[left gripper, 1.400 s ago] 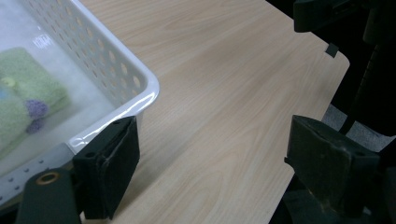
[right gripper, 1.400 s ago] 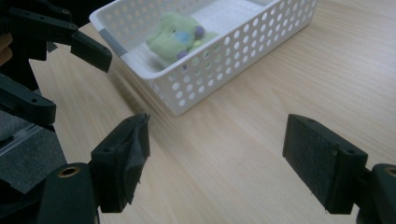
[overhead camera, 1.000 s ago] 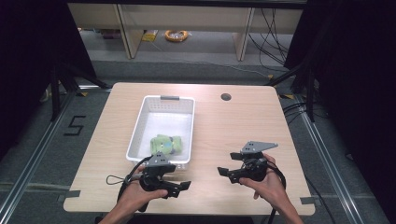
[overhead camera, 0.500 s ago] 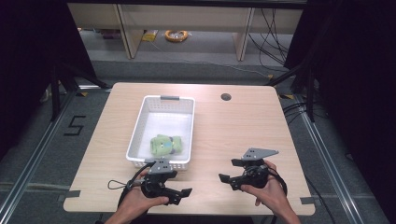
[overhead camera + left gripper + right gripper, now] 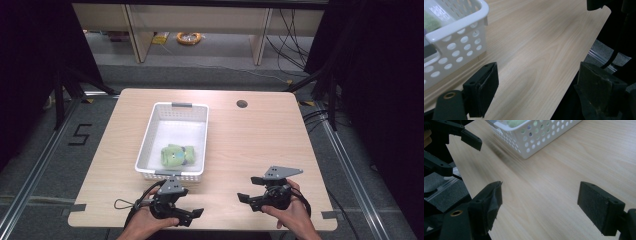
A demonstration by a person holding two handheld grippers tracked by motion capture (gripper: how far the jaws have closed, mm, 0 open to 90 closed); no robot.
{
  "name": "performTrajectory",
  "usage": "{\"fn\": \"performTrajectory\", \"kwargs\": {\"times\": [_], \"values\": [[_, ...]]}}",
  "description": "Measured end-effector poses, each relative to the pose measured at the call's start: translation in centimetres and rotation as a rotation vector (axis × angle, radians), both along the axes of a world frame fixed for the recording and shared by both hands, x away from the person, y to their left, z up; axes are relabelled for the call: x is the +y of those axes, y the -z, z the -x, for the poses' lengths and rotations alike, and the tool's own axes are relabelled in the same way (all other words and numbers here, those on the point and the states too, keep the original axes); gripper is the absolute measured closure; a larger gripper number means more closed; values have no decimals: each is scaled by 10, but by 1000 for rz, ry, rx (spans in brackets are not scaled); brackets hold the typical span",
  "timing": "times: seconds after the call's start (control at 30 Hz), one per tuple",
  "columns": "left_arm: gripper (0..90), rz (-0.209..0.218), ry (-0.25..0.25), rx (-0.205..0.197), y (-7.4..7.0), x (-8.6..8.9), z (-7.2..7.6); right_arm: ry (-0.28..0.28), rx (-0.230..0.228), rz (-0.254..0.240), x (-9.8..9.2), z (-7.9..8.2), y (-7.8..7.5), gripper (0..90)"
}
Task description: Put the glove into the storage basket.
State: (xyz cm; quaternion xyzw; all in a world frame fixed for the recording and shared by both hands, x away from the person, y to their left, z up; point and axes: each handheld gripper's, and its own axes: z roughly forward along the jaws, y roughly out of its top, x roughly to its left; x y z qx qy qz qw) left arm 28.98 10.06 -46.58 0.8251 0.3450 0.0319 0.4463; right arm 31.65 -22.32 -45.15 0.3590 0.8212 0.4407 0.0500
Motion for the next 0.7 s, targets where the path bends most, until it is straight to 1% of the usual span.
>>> {"fn": "performTrajectory", "kwargs": {"times": [0.03, 0.07, 0.1, 0.13, 0.17, 0.2, 0.23, 0.27, 0.3, 0.33, 0.37, 0.4, 0.43, 0.5, 0.53, 0.57, 0.6, 0.63, 0.67, 0.7], "values": [[166, -11, 7, -4, 1, 1, 0, -1, 32, -14, 0, 2, 1, 208], [166, -12, 5, -9, 3, 1, 1, -9, 21, -18, 0, 2, 3, 207], [167, -11, 2, -8, 4, 1, 2, -12, -2, 3, -2, 2, 3, 203], [166, -20, 5, -11, 5, 1, 2, -3, 8, -4, -1, 4, 5, 198], [166, -16, -3, -3, 7, 1, 4, 3, 22, -10, -1, 7, 6, 193], [166, -16, -2, -1, 8, 1, 5, -14, 21, -13, -2, 7, 7, 186], [167, -25, 4, -2, 9, 1, 6, -18, 18, -22, -2, 8, 9, 180], [167, -23, 9, -6, 10, 1, 7, -10, 21, -31, -2, 10, 11, 178], [166, -30, 11, -16, 11, 1, 8, -5, 24, -25, -3, 11, 11, 173], [166, -26, 12, -20, 12, 1, 9, 8, 17, -20, -4, 12, 13, 158], [166, -42, 20, -27, 13, 1, 10, 13, 41, -29, -4, 15, 13, 158], [166, -49, 8, -19, 14, 1, 11, -8, 13, -29, -5, 14, 16, 158], [166, -36, 12, -28, 15, 0, 13, -6, 17, -24, -5, 17, 16, 158], [166, -49, 15, -36, 19, 1, 14, 8, 9, -28, -6, 20, 18, 158], [166, -67, 37, -38, 20, 2, 14, -11, -24, -14, -7, 19, 19, 158], [166, -62, 26, -37, 23, 1, 15, 7, 11, -22, -6, 23, 20, 158], [166, -52, 15, -22, 24, 0, 17, 10, -8, -3, -7, 24, 22, 158], [166, -53, 19, -32, 26, 1, 18, 10, -8, -6, -6, 26, 23, 158], [166, -78, 37, -41, 26, 2, 18, 5, -1, -3, -5, 28, 25, 158], [166, -57, 12, -37, 28, 0, 21, -10, 4, -9, -5, 28, 27, 158]]}}
